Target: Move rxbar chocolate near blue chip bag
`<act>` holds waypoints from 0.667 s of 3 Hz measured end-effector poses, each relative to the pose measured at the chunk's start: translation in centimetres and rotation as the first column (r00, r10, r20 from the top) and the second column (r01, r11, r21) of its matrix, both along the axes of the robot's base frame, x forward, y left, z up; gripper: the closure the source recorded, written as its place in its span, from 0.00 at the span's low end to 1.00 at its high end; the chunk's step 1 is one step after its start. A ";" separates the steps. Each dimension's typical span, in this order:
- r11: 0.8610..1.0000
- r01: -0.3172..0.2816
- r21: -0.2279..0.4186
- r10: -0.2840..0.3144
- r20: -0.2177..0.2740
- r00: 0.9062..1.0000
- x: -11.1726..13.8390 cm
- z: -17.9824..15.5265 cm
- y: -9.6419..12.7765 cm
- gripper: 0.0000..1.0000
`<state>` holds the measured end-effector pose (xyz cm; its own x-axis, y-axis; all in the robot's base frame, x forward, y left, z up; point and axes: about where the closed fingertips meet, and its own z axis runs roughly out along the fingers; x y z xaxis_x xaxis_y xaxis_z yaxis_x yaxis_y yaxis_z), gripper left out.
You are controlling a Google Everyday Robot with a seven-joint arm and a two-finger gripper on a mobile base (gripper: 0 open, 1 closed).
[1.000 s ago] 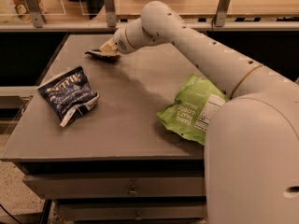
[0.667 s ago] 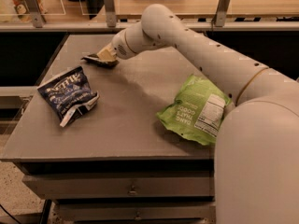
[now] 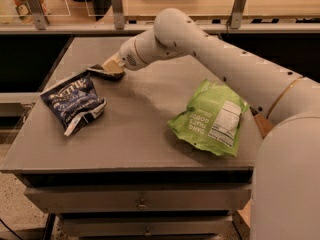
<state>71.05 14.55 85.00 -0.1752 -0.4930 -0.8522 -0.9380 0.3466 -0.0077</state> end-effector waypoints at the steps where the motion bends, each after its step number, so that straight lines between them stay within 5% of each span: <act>1: 1.000 -0.016 0.001 0.016 -0.001 1.000 -1.7 0.7 -0.2 1.00; 2: 1.000 -0.024 -0.005 0.024 -0.004 1.000 -2.6 1.0 -0.3 0.85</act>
Offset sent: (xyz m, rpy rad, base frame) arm -0.0363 -0.0095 0.0167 -0.0120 0.0042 0.0229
